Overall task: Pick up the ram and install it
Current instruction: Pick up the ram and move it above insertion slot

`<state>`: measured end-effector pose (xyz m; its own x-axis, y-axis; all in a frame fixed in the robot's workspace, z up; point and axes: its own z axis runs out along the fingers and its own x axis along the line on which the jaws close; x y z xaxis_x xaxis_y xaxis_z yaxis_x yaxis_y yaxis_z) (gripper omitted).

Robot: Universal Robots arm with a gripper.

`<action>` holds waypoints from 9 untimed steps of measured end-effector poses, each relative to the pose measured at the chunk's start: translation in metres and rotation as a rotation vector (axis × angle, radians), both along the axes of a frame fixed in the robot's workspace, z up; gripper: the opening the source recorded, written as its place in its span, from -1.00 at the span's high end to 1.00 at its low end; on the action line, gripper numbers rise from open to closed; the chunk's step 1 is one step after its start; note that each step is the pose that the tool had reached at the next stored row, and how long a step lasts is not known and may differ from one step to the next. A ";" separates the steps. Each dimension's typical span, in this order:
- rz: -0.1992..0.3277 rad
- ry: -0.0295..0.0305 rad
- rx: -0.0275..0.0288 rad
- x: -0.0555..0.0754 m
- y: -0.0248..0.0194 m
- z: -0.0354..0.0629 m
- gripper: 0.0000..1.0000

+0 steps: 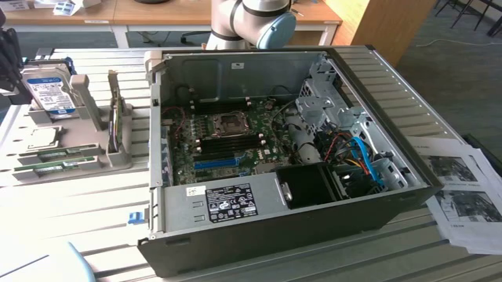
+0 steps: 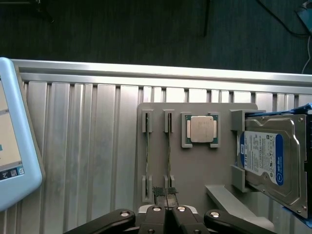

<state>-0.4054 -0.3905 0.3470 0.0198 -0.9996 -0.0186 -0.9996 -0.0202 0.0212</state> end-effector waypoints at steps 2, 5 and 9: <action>0.000 0.0000 0.0000 0.000 0.0000 -0.0012 0.81; 0.000 -0.0001 0.0001 0.000 0.0000 -0.0030 0.81; 0.000 0.0000 0.0000 0.000 0.0000 -0.0053 0.81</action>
<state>-0.4054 -0.3905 0.3417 0.0198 -0.9996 -0.0186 -0.9996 -0.0202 0.0212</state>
